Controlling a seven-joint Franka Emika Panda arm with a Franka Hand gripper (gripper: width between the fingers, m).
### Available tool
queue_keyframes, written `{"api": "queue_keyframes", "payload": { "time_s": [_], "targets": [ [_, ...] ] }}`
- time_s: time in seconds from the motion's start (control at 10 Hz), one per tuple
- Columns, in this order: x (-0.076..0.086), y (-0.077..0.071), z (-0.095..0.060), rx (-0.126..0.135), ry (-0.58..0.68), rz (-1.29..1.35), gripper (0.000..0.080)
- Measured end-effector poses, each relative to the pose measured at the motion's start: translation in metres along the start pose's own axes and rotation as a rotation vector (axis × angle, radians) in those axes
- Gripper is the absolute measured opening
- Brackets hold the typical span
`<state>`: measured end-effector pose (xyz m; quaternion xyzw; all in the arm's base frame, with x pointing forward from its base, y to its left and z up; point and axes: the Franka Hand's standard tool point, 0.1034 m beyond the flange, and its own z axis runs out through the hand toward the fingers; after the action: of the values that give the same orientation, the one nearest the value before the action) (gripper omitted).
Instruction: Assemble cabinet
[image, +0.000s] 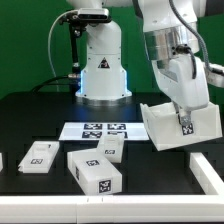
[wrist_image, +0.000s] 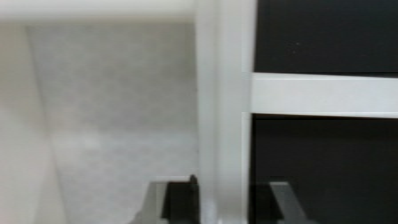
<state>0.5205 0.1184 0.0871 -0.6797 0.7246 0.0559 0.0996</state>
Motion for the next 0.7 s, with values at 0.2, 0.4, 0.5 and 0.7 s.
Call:
{"api": "queue_keyframes", "payload": {
  "time_s": [0.2,0.4,0.5,0.7],
  "targets": [
    [0.019,-0.008,-0.004,0.021,-0.010,0.159,0.0090],
    [0.015,-0.006,-0.002,0.017,-0.012,0.141,0.0090],
    [0.016,-0.006,-0.002,0.016,-0.012,0.133,0.0090],
    [0.042,-0.013,0.002,-0.026,-0.016,-0.022,0.0090]
  ]
}}
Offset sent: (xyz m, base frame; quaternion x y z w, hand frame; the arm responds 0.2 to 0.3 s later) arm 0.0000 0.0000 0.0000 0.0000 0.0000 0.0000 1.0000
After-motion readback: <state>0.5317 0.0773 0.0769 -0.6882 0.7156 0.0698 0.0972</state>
